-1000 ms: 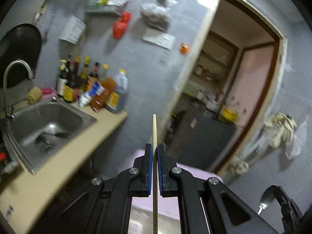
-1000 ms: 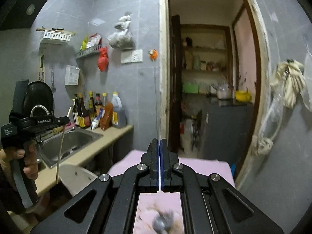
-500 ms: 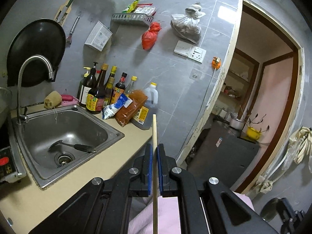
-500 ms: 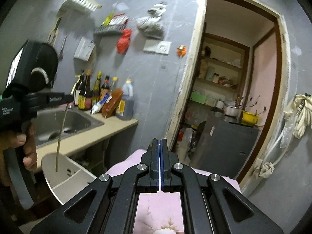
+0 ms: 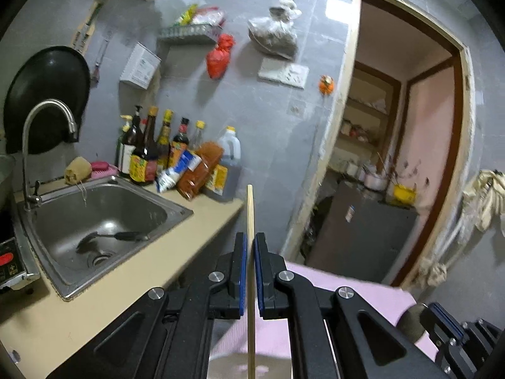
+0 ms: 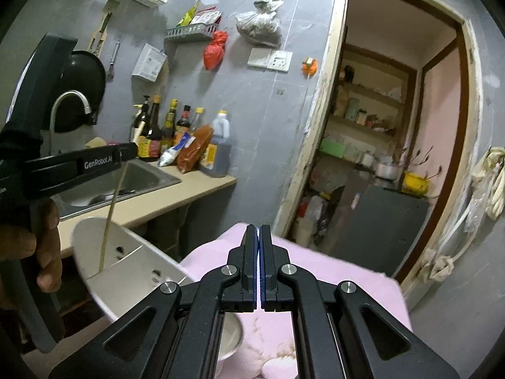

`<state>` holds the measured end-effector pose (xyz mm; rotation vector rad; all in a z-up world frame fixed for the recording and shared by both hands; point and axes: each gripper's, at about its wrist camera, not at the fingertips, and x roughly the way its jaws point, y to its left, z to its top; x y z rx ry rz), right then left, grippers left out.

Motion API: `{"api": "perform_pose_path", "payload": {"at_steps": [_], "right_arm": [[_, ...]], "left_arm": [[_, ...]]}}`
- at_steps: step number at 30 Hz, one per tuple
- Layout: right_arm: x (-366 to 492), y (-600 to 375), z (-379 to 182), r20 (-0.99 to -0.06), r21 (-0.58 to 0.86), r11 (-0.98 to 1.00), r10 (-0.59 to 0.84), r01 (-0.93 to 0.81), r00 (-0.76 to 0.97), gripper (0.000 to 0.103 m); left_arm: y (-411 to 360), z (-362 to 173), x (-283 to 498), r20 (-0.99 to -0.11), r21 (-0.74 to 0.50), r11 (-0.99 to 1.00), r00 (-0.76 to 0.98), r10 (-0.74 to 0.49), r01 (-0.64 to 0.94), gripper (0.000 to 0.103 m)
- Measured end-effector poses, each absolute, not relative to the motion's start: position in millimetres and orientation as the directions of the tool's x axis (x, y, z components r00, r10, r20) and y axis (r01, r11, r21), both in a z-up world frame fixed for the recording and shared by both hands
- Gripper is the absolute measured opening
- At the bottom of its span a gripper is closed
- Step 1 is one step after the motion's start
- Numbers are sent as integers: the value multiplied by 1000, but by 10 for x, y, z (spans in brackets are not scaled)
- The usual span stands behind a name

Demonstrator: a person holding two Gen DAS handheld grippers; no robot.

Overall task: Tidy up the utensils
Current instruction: 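Lower the chopstick into the white holder and open the left tool, then move both tools back over the utensil pile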

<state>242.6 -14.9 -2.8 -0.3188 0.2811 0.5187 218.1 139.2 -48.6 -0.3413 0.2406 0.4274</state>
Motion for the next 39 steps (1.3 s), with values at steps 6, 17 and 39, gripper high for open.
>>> {"api": "perform_pose_path", "payload": {"at_steps": [6,17,39], "right_arm": [[2395,-246,-83,-395,-177,809,464,-561,793,2],[2315,-717,107,-398,-73,845,463,-531,792,3],[2190,-2623,462,-268,37,938,341,-344,901,102]], "left_arm": [[1343,-496,2048,-382,-234,893,881,279,-384,5],[1120,-336,1813,-433,-250,902,874,221,-352,47],[-474,0,1715,-285,-111,961,935,212,-252,101]]}}
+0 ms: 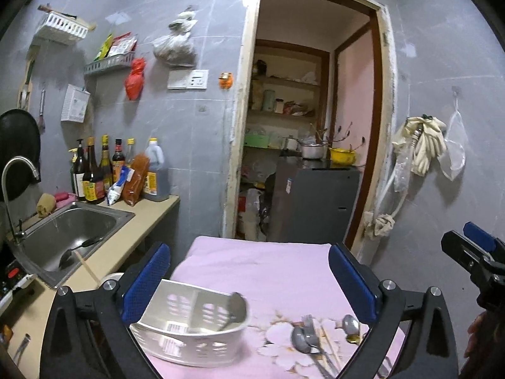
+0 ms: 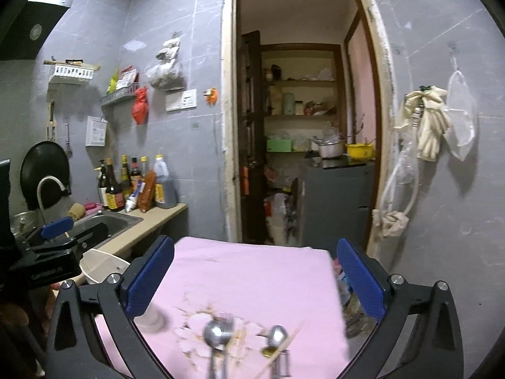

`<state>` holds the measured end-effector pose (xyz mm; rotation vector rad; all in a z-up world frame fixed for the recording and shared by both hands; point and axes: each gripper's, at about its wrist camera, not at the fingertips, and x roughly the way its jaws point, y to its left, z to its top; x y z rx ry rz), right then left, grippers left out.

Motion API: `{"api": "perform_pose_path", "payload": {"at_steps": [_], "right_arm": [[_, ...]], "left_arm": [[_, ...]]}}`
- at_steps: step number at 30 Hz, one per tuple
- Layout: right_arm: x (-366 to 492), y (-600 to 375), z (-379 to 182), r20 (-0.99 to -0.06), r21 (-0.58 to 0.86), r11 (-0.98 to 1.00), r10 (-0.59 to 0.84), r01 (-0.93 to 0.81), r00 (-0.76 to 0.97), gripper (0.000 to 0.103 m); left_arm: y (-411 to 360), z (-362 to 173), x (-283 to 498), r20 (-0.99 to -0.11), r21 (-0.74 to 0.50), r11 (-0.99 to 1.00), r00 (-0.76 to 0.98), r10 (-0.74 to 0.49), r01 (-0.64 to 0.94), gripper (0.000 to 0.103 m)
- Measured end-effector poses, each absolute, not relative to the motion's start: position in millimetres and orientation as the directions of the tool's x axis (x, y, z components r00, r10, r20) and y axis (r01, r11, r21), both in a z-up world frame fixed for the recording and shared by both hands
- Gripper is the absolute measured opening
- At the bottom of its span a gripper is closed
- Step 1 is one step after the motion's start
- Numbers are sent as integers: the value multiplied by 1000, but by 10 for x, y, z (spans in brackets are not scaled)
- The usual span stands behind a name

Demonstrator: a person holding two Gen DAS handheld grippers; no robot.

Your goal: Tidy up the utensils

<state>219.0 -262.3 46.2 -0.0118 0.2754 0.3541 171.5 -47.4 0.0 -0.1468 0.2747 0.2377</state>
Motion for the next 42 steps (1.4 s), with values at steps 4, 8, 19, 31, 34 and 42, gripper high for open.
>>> {"api": "perform_pose_path", "payload": {"at_steps": [4,8,19,31,34,42], "right_arm": [[2258,-2848,363,-279,35,947,317,-320,906,102],[2378,-3055,151,-323,44,954,295,-297,899,102],[2841,-3315,-642,-478,49,954,282,-295,832,102],[3350,-3197,-1396,-598,138,925,362,-353,715,97],[3402,-3124,-1533,-636,141,918,372,-371,676,70],[3565,-3031,-1760,-700,216,891,426,-399,574,37]], "left_arm": [[-721,-74,1725,-264,-102,962,939,221,-255,101],[-940,-201,1760,-260,-67,963,936,235,-260,101],[-1214,-871,2087,-432,-66,956,872,231,-286,101],[-1122,-1481,2496,-584,-82,945,784,211,-315,101],[-1114,-1528,2548,-609,-97,951,773,177,-294,100],[-1003,-1685,2723,-687,-180,948,723,68,-260,64]]}}
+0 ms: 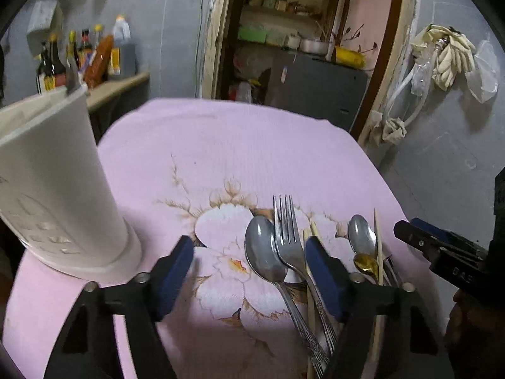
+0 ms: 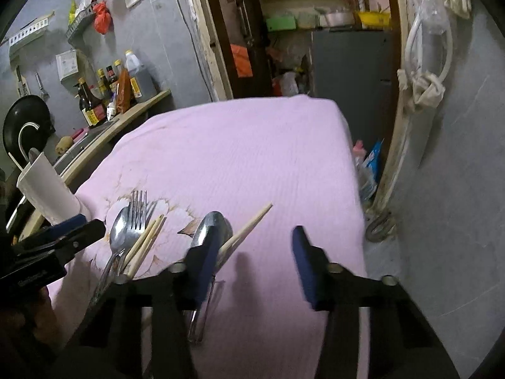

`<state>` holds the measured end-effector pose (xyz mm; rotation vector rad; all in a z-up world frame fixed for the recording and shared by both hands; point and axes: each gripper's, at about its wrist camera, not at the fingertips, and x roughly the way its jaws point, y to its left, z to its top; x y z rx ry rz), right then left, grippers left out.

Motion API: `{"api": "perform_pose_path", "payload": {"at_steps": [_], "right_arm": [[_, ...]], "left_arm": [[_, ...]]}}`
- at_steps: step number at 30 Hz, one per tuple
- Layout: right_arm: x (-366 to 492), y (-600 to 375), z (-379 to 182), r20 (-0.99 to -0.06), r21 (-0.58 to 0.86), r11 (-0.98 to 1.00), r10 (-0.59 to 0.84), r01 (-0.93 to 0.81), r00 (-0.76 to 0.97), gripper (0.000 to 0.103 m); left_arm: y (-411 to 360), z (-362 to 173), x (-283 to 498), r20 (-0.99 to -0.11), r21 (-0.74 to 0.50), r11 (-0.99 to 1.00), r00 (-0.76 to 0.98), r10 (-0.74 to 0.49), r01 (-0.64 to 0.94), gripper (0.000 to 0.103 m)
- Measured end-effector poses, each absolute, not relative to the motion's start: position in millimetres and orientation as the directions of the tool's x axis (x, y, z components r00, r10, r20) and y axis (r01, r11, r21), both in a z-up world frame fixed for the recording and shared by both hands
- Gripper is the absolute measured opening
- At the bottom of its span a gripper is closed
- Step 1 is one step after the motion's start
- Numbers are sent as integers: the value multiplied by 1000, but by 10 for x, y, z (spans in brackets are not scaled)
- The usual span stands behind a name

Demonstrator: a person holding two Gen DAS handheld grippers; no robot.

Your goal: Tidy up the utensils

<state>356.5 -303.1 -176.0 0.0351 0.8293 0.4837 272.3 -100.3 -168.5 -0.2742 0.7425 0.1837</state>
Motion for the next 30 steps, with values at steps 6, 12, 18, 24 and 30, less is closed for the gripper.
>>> {"api": "perform_pose_path", "payload": {"at_steps": [6,12,18,24,30], "right_arm": [[3668,-2982,-1873,-732,236,890,427,-390,531,34],[3745,-2931,-1932,-743,278,878,454,-390,492,29],[3868,-2896,-2018,-767,309,880,455,-362,452,27],[3963,-2768,-2025,-809,293,890,426,-350,406,27],[4051,-2697,-2008,-854,286,913,380,-290,354,23]], "left_arm": [[-937,-1822,2825,-732,-225,938,681,15,-262,41],[-903,-1882,2887,-753,-245,935,658,-15,-258,37],[-837,-1912,2991,-762,-284,927,644,-65,-244,37],[-866,-1900,3064,-780,-253,946,622,-73,-205,27],[-908,-1882,3122,-803,-260,947,586,-104,-188,13]]}}
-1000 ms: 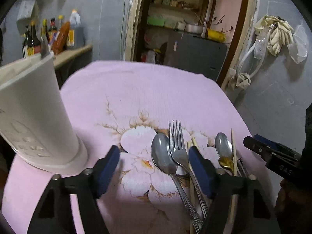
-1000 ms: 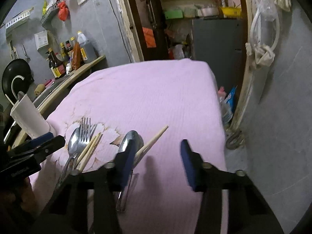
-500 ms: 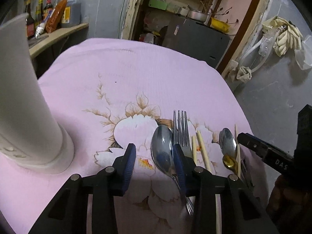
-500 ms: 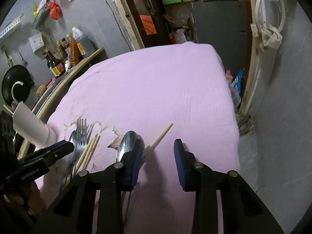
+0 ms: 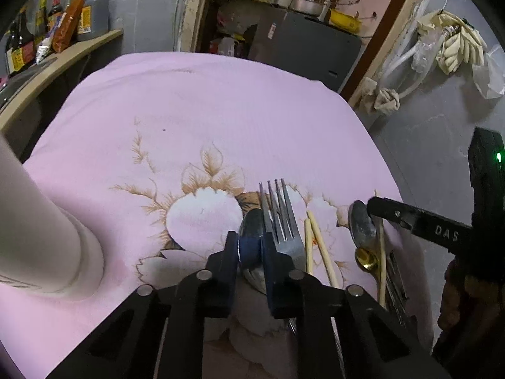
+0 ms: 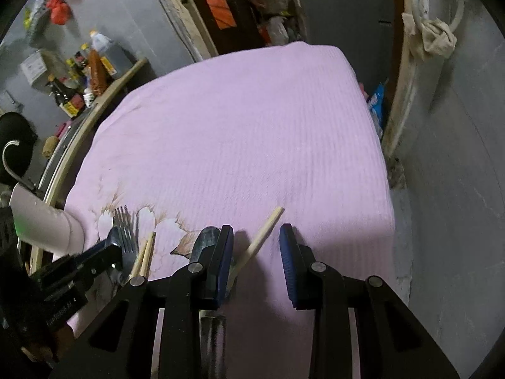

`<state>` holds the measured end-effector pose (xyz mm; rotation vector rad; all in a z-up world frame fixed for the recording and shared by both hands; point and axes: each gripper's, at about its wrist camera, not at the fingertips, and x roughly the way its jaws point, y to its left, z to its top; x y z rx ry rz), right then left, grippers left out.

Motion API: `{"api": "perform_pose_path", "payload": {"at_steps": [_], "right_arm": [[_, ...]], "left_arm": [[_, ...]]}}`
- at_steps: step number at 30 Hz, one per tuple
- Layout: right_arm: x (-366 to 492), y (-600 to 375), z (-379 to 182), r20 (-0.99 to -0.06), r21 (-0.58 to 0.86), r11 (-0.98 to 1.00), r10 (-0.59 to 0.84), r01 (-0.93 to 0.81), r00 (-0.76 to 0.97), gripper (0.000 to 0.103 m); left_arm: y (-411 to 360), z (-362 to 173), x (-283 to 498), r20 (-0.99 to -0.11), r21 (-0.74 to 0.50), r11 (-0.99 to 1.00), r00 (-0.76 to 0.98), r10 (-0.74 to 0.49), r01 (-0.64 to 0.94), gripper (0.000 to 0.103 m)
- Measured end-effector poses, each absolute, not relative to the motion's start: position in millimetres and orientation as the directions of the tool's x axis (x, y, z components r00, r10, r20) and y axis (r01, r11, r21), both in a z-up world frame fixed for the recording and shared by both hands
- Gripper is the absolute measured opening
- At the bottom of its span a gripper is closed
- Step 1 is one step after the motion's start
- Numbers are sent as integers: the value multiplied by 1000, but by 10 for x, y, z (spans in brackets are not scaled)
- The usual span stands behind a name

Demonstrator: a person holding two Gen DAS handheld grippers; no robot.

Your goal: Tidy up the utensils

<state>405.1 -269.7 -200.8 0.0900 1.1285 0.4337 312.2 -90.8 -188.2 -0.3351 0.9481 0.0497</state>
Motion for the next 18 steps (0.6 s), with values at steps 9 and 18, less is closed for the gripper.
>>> {"api": "perform_pose_path", "payload": {"at_steps": [9,18], "right_arm": [[3964,-2919,-2096,-796,488,859,511,-155,325,5],[3661,-2997,-1848,-733,534,830,551,-165,400,4]], "left_arm": [[-914,-1738,3060,-807,-270,944,579,-115,-188,3],[-953,-1465,2751,-772,-206,965,633,-58,-164,2]]}}
